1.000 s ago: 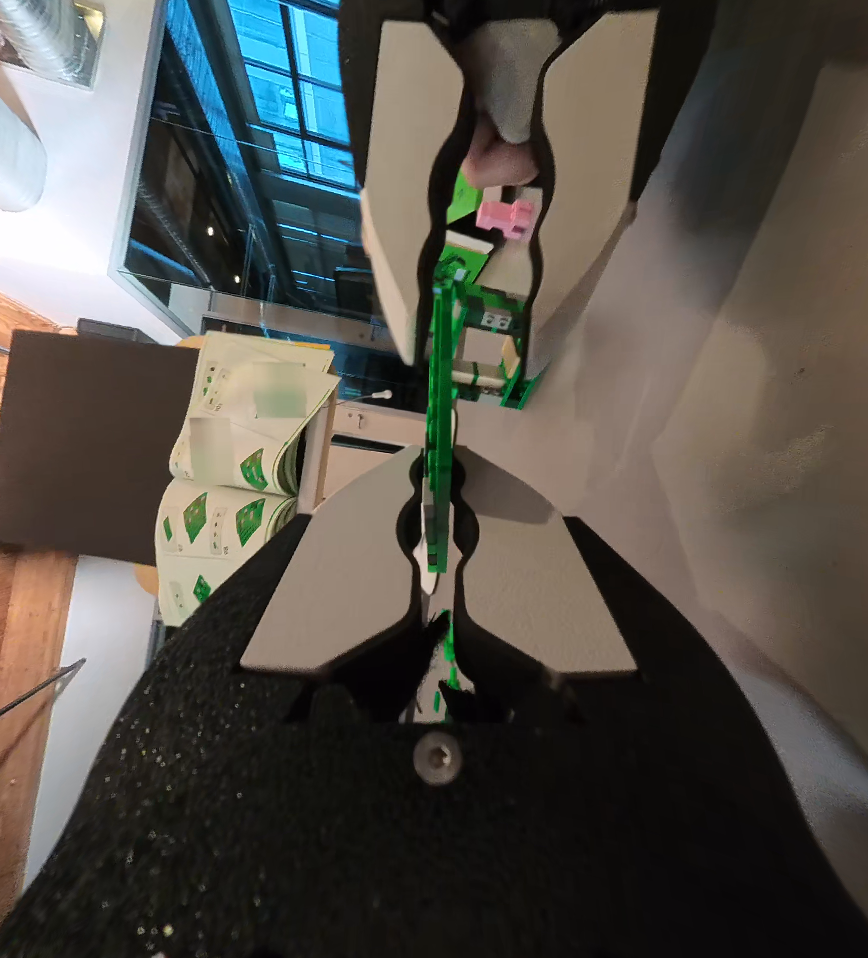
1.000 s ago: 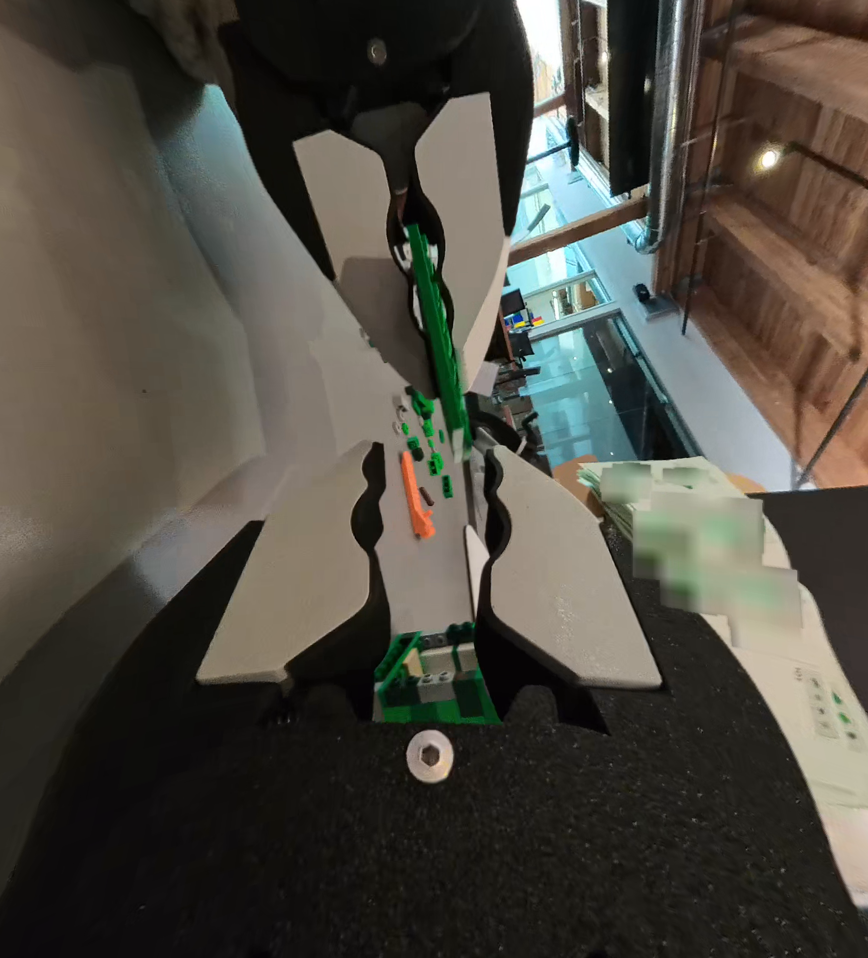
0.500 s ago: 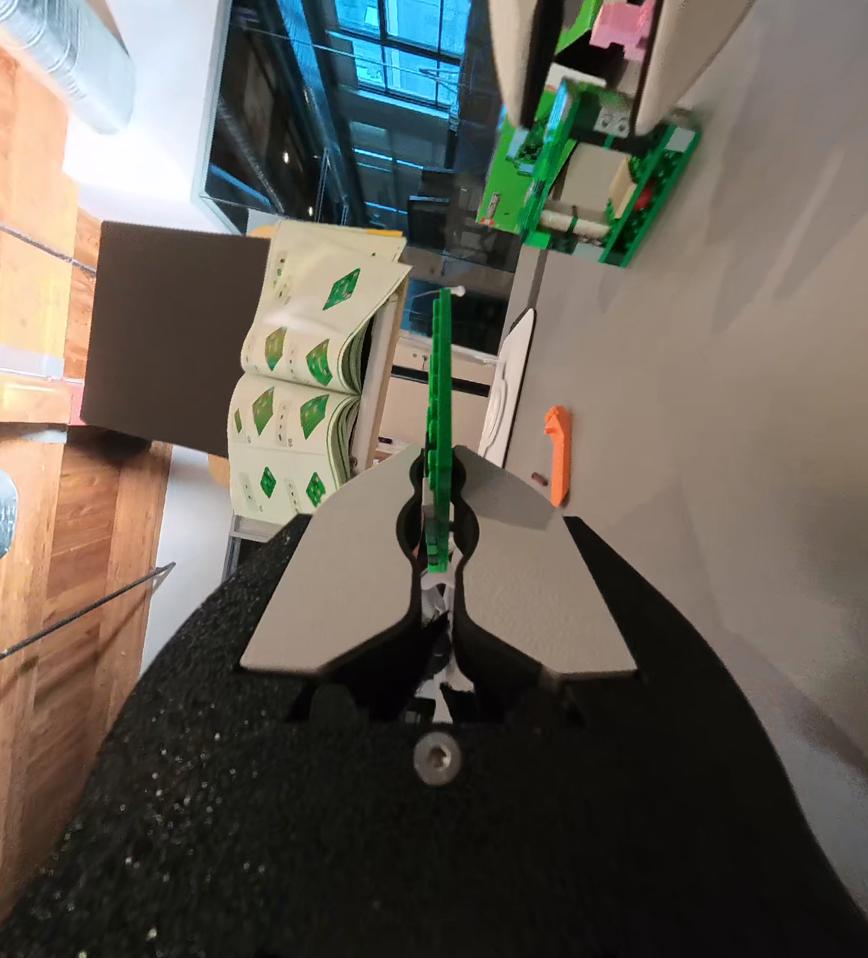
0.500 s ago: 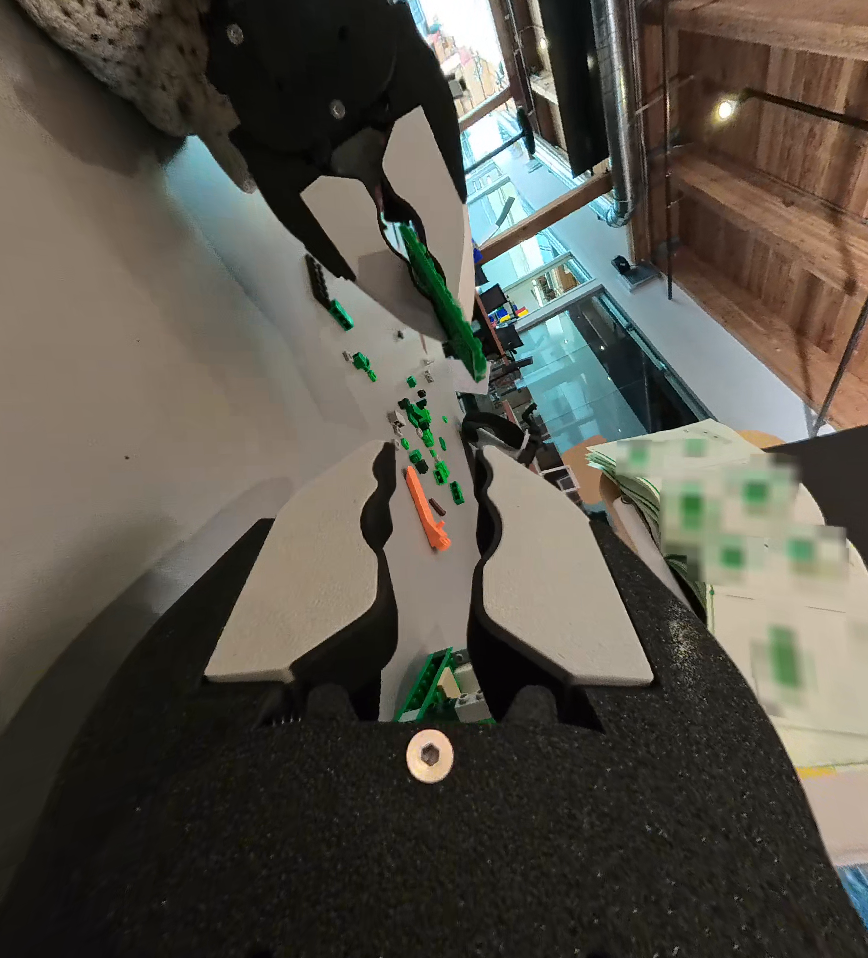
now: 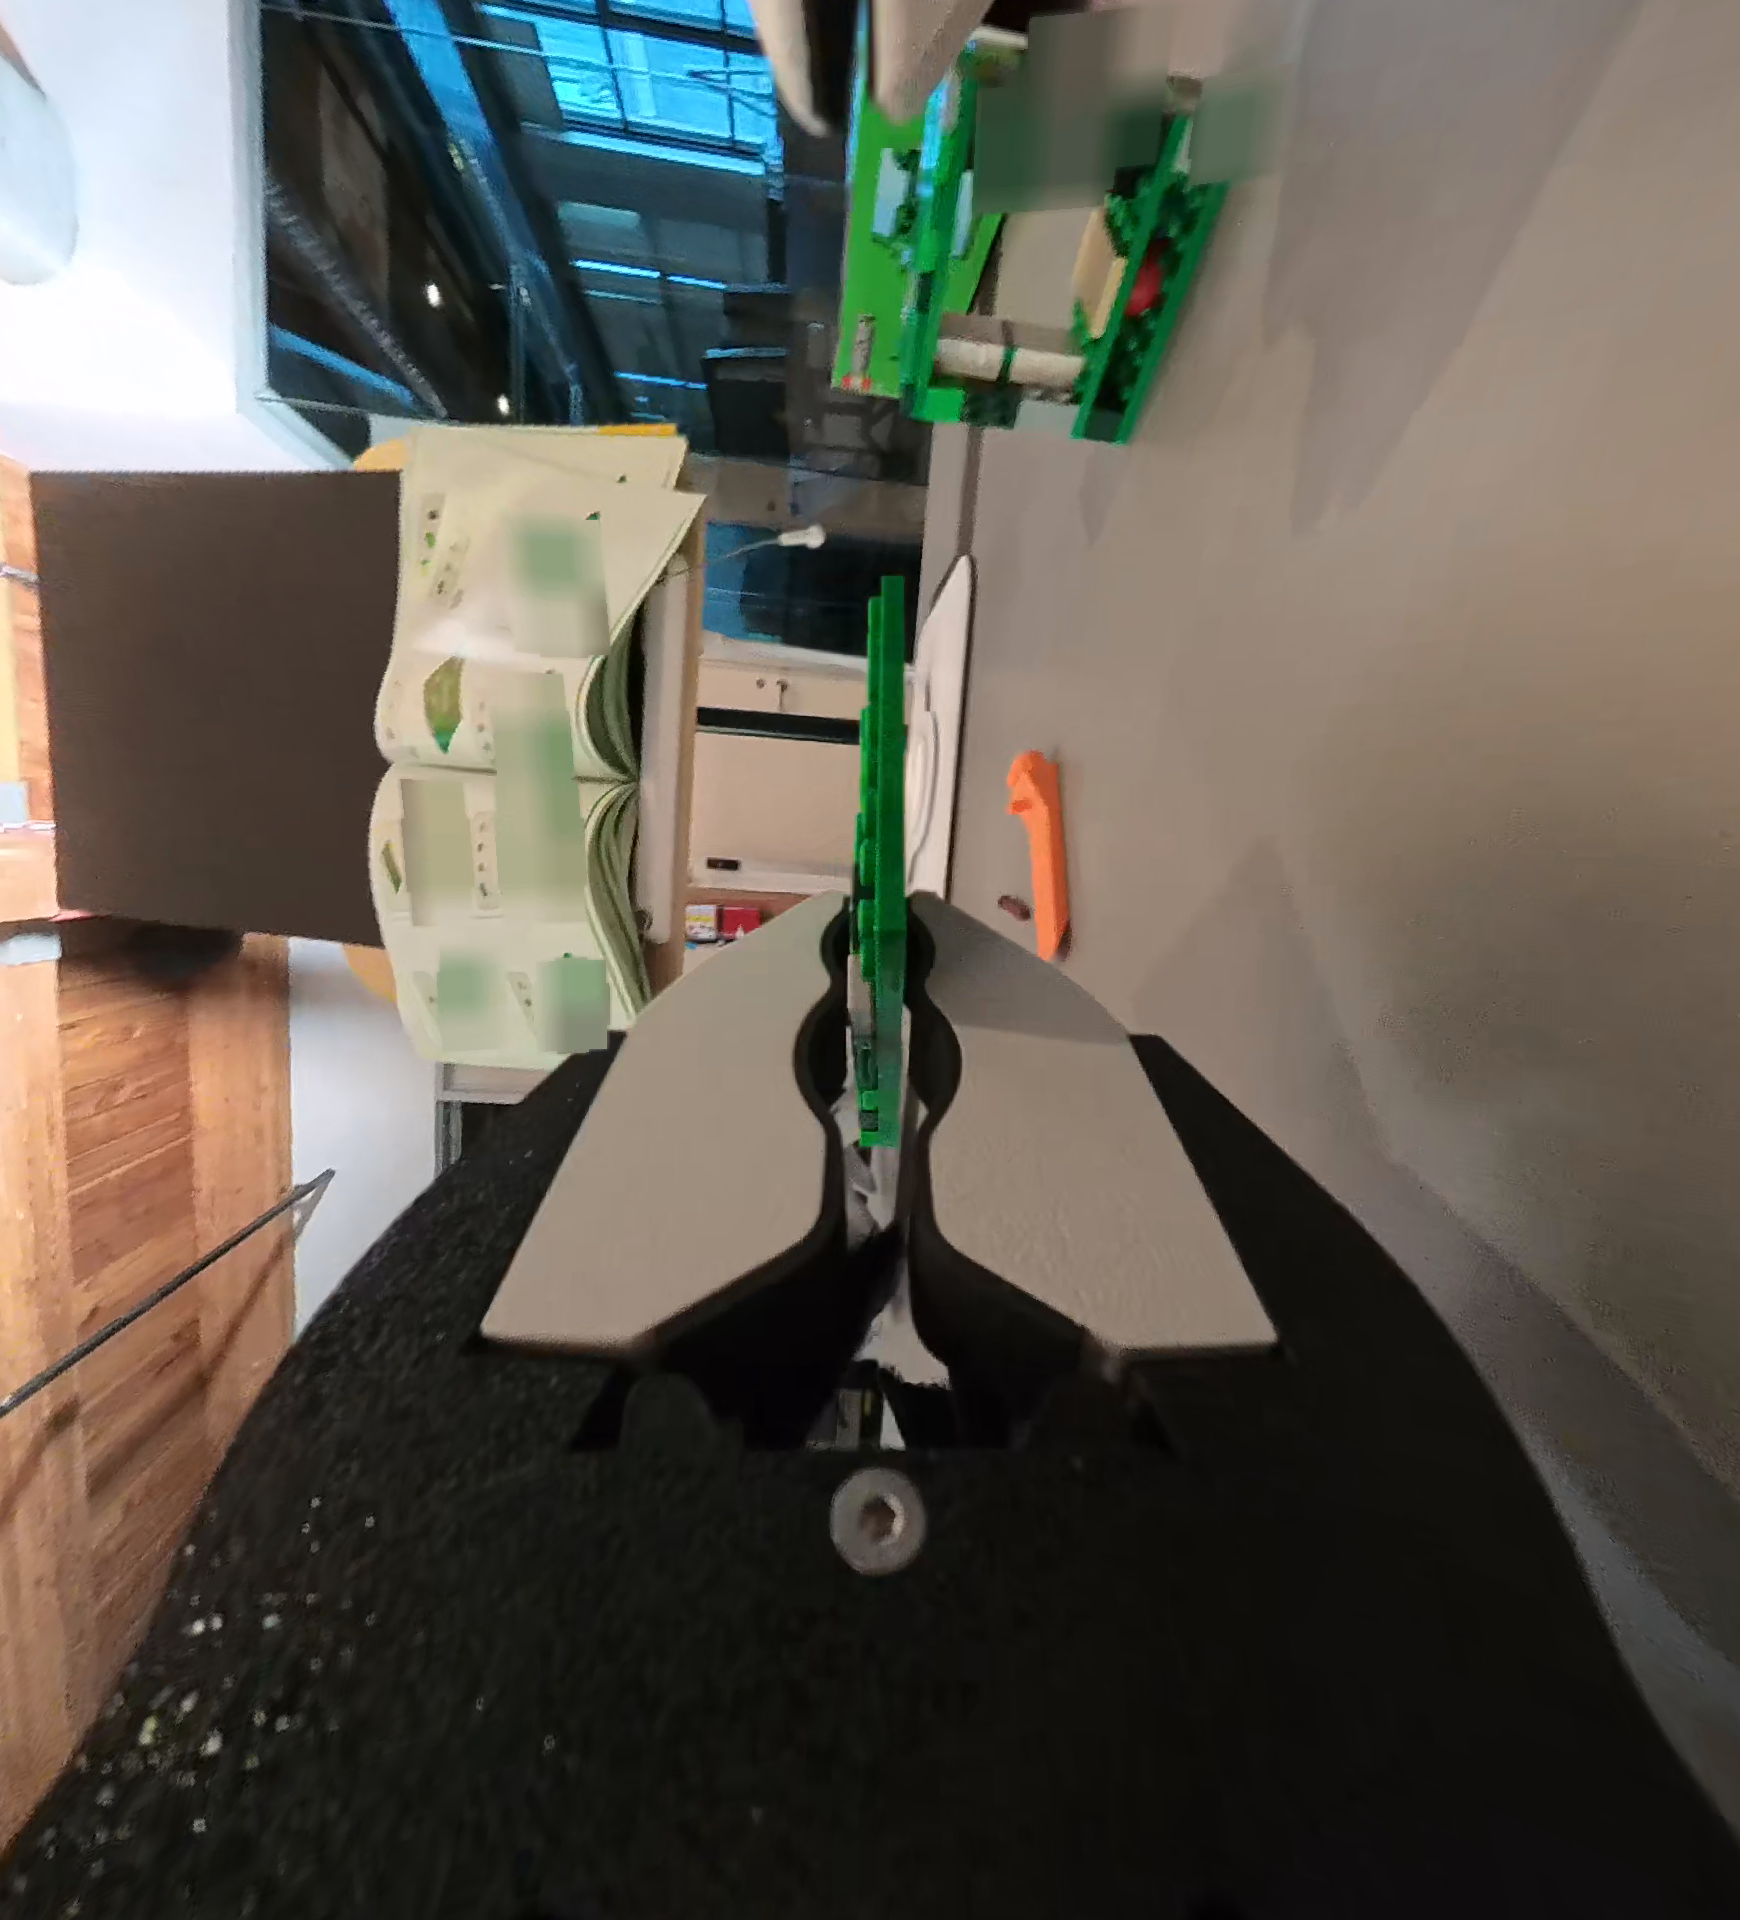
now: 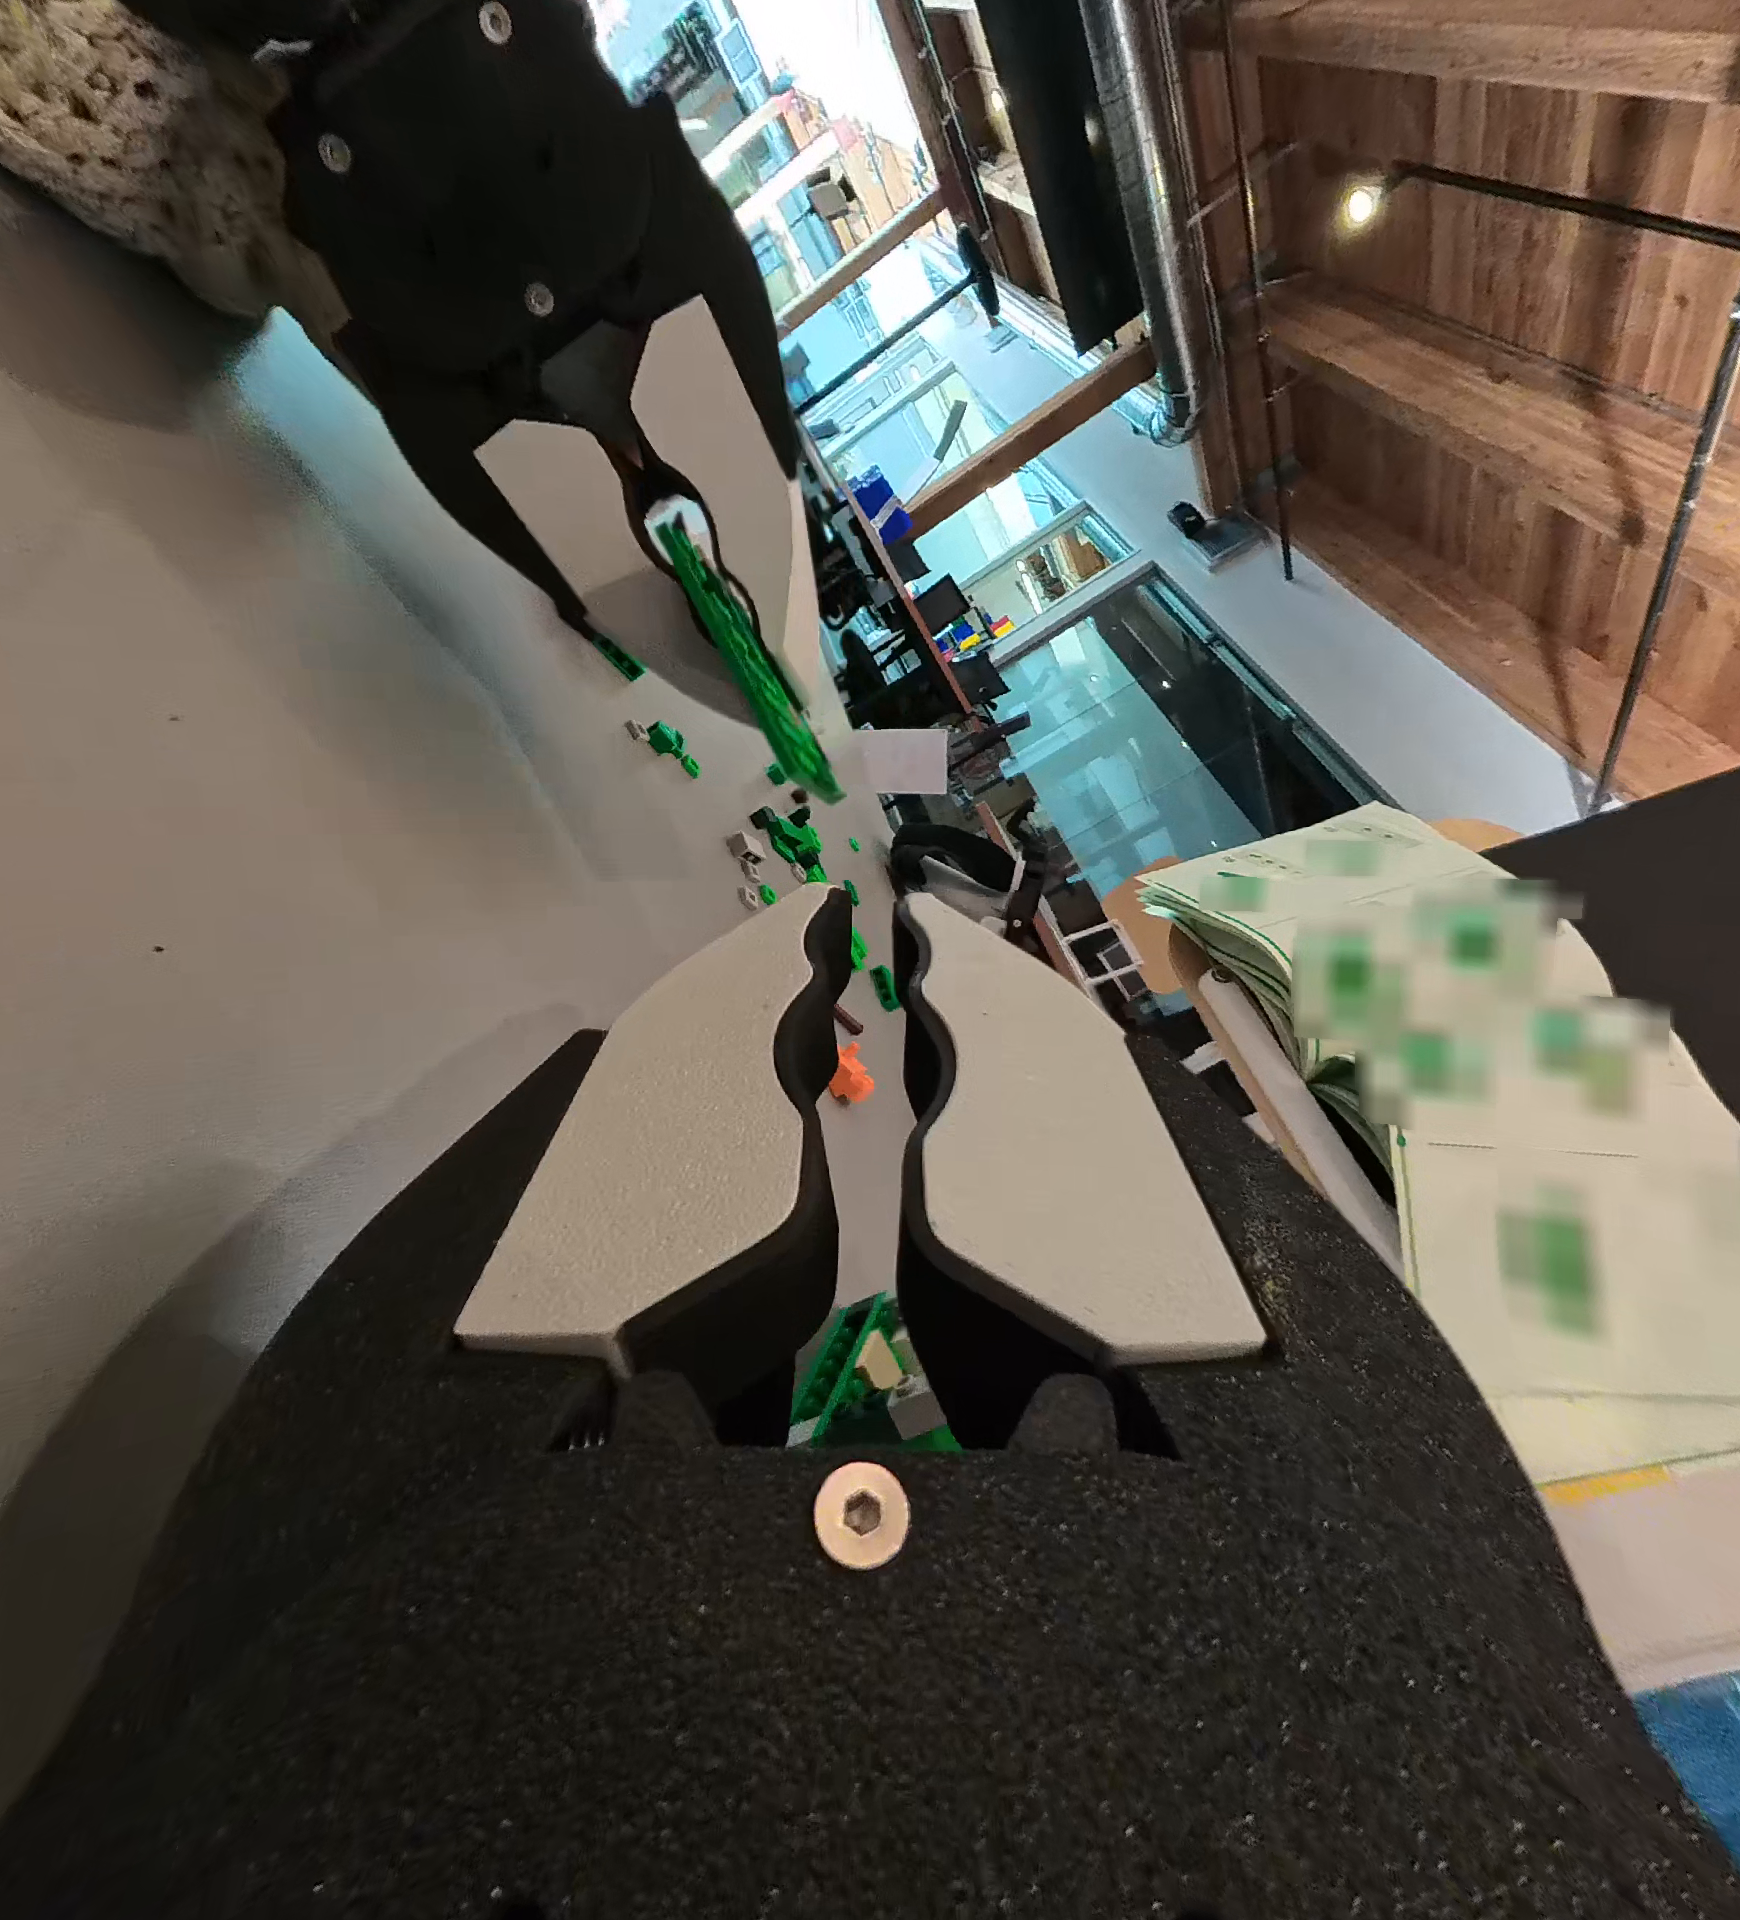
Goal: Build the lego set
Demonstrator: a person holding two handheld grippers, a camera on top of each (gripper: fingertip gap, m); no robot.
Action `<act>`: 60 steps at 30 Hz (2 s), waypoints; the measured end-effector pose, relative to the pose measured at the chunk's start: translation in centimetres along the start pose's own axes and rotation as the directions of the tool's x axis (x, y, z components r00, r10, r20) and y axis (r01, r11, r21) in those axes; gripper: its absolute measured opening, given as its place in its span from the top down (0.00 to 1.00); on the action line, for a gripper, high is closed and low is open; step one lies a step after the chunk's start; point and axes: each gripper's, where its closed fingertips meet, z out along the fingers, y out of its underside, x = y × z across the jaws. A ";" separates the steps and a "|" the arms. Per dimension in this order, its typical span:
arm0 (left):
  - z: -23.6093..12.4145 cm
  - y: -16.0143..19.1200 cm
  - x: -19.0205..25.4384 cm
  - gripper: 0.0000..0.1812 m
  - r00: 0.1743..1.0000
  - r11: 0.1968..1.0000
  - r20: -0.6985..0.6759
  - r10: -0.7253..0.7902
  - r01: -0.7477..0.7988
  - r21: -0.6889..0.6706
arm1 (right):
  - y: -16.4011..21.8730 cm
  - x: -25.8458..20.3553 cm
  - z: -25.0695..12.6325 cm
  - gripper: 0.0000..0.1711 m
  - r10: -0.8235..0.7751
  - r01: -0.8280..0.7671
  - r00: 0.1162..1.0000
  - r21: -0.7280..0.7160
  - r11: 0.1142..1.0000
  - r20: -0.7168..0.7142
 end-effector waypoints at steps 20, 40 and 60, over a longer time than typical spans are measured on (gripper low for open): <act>-0.1 -3.9 0.6 0.97 0.996 0.993 -0.014 0.088 -0.086 0.086 | -1.8 0.9 0.2 1.00 0.247 -0.252 0.965 0.057 0.966 0.088; -0.8 -8.5 2.5 0.97 0.985 0.952 0.005 0.172 -0.168 0.257 | 1.3 -5.2 17.4 0.90 0.772 -0.133 0.330 -0.783 0.608 0.543; -0.1 -9.1 3.8 0.97 0.979 0.952 -0.062 0.192 -0.171 0.254 | 2.8 -9.4 17.9 0.95 0.641 -0.035 0.414 -0.693 0.721 0.646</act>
